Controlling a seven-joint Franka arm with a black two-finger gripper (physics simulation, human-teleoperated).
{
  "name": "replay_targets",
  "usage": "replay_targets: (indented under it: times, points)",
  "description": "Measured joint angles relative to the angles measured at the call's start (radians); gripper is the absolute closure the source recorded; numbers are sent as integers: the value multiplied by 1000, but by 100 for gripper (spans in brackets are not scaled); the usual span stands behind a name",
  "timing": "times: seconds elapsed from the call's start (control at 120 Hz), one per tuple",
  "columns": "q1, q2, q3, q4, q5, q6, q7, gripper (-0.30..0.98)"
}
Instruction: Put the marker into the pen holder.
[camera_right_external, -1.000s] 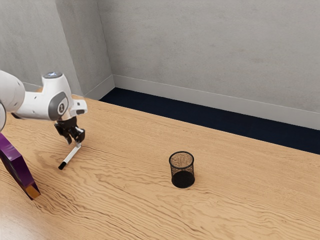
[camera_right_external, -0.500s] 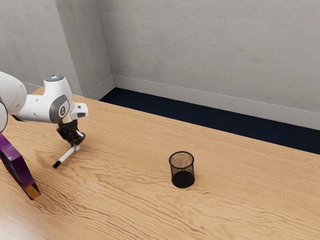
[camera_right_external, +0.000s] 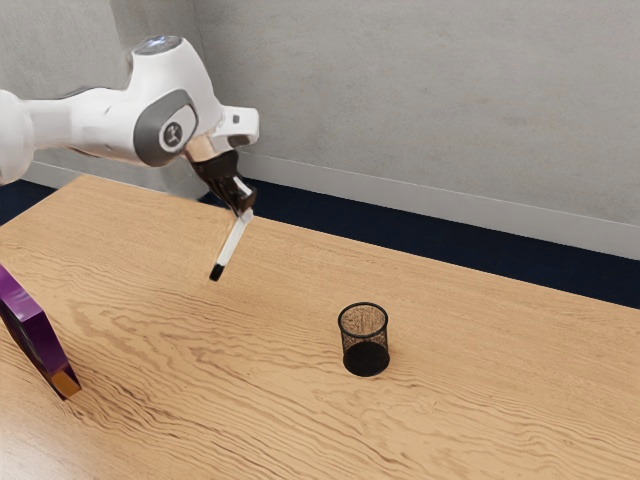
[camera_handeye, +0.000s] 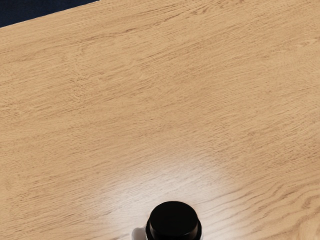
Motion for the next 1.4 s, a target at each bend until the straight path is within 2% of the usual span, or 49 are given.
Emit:
replay_targets:
  times: [0.133, 0.225, 0.467, 0.658, 1.033, 1.233, 1.3, 1.4]
  points:
    - [-93, 50, -3, 88, -21, -23, -3, 79]
    - [-154, 133, -4, 180, -25, -32, -6, 79]
    - [-265, 260, -3, 330, -40, -41, -16, 79]
    - [-305, 312, -1, 378, -50, -36, -26, 79]
    - [-316, 416, 2, 352, -72, -33, -43, 77]
    - [-328, 397, 2, 331, -87, -40, -48, 37]
    - [-326, 335, 11, 301, -89, -54, -49, 27]
    - [-313, 217, 67, 294, -91, -153, -50, 17]
